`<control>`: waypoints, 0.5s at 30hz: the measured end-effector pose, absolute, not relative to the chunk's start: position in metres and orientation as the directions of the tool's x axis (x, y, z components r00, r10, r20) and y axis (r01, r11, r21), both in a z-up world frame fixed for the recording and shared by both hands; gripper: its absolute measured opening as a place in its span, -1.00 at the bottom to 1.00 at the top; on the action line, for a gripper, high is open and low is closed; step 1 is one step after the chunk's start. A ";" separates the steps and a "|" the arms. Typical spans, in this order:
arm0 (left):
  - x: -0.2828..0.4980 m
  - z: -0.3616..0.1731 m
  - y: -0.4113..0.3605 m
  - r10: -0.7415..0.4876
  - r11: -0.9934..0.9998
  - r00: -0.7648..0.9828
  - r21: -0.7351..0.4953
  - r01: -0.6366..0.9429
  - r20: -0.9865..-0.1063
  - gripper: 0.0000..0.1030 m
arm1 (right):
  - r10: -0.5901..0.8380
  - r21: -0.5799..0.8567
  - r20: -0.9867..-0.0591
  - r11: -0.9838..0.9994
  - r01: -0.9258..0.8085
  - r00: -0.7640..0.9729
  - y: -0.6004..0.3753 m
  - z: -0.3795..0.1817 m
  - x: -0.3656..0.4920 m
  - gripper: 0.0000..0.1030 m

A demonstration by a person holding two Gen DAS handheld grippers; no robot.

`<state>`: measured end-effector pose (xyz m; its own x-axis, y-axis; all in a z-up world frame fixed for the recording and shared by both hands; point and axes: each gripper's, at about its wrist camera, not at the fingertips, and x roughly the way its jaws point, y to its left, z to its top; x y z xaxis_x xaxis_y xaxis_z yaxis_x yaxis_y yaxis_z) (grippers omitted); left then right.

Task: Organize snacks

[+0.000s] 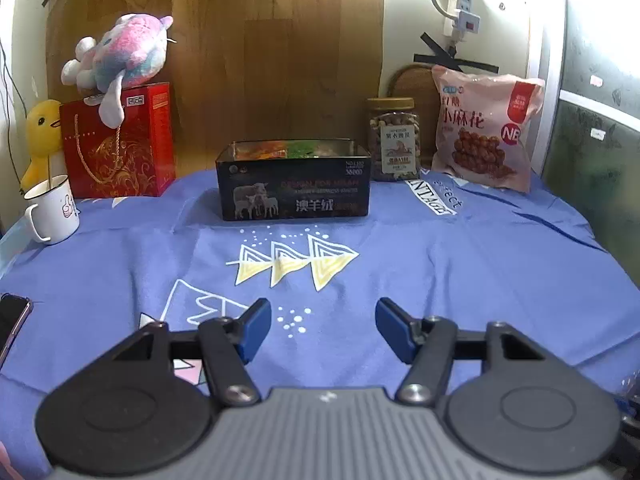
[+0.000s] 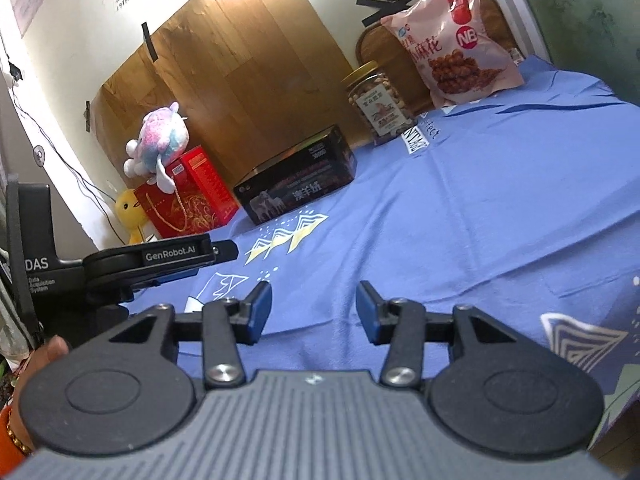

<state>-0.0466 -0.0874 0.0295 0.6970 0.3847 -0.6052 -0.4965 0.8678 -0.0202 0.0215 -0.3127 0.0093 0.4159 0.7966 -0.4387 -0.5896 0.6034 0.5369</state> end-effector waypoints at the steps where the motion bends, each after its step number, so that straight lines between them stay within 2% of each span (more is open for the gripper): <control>1: -0.045 0.030 -0.089 0.382 0.870 0.697 -0.019 -0.493 -0.606 0.15 | 0.795 0.537 -0.439 0.605 -0.588 0.418 -0.314 0.010 0.022 -0.04; 4: -0.044 0.033 -0.093 0.379 0.875 0.709 -0.018 -0.483 -0.595 0.19 | 0.793 0.531 -0.432 0.609 -0.589 0.429 -0.316 0.012 0.020 -0.03; 7: -0.047 0.033 -0.093 0.382 0.879 0.712 -0.008 -0.477 -0.589 0.45 | 0.792 0.536 -0.449 0.609 -0.585 0.413 -0.316 0.005 0.016 -0.03; 15: -0.055 0.031 -0.088 0.390 0.873 0.707 -0.007 -0.487 -0.590 0.56 | 0.804 0.559 -0.456 0.593 -0.580 0.383 -0.312 0.001 0.015 -0.03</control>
